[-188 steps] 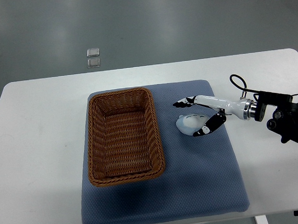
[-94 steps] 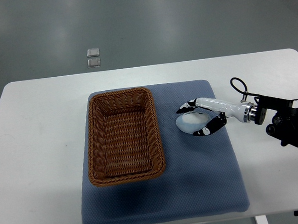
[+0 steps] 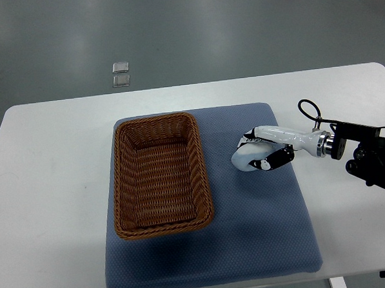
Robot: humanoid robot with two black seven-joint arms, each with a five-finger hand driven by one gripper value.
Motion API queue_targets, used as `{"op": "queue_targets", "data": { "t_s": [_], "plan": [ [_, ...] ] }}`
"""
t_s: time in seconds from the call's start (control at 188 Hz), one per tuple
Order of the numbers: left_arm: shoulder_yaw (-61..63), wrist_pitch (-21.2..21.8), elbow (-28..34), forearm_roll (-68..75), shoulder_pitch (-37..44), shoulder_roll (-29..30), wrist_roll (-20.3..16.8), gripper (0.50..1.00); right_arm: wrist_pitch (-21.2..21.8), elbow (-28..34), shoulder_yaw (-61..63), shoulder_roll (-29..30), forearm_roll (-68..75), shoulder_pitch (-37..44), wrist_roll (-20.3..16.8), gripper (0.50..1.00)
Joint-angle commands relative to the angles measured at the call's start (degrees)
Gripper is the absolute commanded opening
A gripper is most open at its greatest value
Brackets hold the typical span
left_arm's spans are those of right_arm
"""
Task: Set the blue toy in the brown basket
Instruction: 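Lift the toy and carry it over the brown wicker basket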
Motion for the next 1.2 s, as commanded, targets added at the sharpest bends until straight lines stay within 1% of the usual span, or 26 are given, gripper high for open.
{"op": "queue_targets", "data": {
  "t_s": [0.0, 0.058, 0.197, 0.345, 0.473, 0.574, 0.701, 1.03, 1.195],
  "plan": [
    [0.0, 0.0, 0.0, 0.0, 0.0, 0.0, 0.0, 1.0, -0.07, 0.09, 0.58, 0.04, 0.42, 0.41, 0.35, 0.5],
    [0.0, 0.0, 0.0, 0.0, 0.0, 0.0, 0.0, 1.0, -0.34, 0.0, 1.02, 0.4, 0.69, 1.29, 0.62, 0.5],
    [0.0, 0.0, 0.0, 0.0, 0.0, 0.0, 0.0, 1.0, -2.8, 0.09, 1.46, 0.57, 0.95, 2.96, 2.02, 0.5],
    [0.0, 0.0, 0.0, 0.0, 0.0, 0.0, 0.0, 1.0, -2.89, 0.44, 1.55, 1.89, 1.22, 4.28, 3.78, 0.5],
    [0.0, 0.0, 0.0, 0.0, 0.0, 0.0, 0.0, 1.0, -2.98, 0.44, 1.64, 3.74, 1.22, 4.9, 4.04, 0.5],
    [0.0, 0.0, 0.0, 0.0, 0.0, 0.0, 0.0, 1.0, -3.06, 0.7, 1.72, 4.79, 1.3, 7.27, 6.0, 0.5],
    [0.0, 0.0, 0.0, 0.0, 0.0, 0.0, 0.0, 1.0, -2.8, 1.06, 1.64, 6.64, 1.3, 9.38, 6.0, 0.5],
    [0.0, 0.0, 0.0, 0.0, 0.0, 0.0, 0.0, 1.0, -2.18, 0.18, 0.58, 13.75, 0.78, 13.51, 5.8, 0.5],
    [0.0, 0.0, 0.0, 0.0, 0.0, 0.0, 0.0, 1.0, -2.18, -0.79, 0.32, 17.53, 0.43, 13.42, 4.57, 0.5]
  ]
}}
